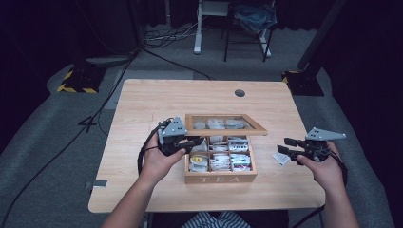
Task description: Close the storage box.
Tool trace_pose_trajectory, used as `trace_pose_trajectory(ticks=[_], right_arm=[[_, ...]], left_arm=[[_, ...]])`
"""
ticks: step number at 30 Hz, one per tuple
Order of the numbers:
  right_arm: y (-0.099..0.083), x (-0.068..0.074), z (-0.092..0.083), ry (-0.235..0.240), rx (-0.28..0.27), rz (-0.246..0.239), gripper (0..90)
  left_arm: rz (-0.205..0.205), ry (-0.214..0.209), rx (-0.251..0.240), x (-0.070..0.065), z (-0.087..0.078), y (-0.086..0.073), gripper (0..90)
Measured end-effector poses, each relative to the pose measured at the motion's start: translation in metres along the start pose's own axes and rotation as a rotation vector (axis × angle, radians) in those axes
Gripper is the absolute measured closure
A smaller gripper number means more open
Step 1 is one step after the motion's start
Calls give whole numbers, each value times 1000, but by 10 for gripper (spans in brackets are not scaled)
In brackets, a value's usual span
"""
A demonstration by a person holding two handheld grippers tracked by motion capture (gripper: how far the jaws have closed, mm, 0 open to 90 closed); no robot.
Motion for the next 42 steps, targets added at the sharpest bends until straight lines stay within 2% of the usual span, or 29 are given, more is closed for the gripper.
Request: trace_pose_trajectory(ticks=[3,7,10,15,20,23,32,42], right_arm=[[2,1,0,3,-7,0,509],[3,1,0,7,-11,2,507],[3,1,1,12,-9,0,506],[2,1,0,12,-12,7,506],[2,0,-2,9,-14,10,506],[2,1,-2,10,-15,10,507],[0,2,0,12,-6,2,507],[-2,3,4,20,6,2,506]], left_arm=[[-4,19,1,3,-5,-4,747],[-33,-29,3,0,-6,-11,752],[-26,-19,10,-1,-4,-16,751],[-51,-49,15,-4,-3,-23,751],[-46,-60,25,-5,-1,-31,746],[-53,-85,28,-6,-1,-35,746],[-62,-105,53,-9,1,-46,735],[-75,-119,107,-10,3,-56,734]])
Point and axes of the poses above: each handheld gripper's, and its own axes: z roughly forward along the jaws, y roughly out of its top, x roughly to its left, the point moved 10 cm from there along z, roughly forward along the jaws, and after that the axes turned 14 degrees about -z, right-handed, at the moved point
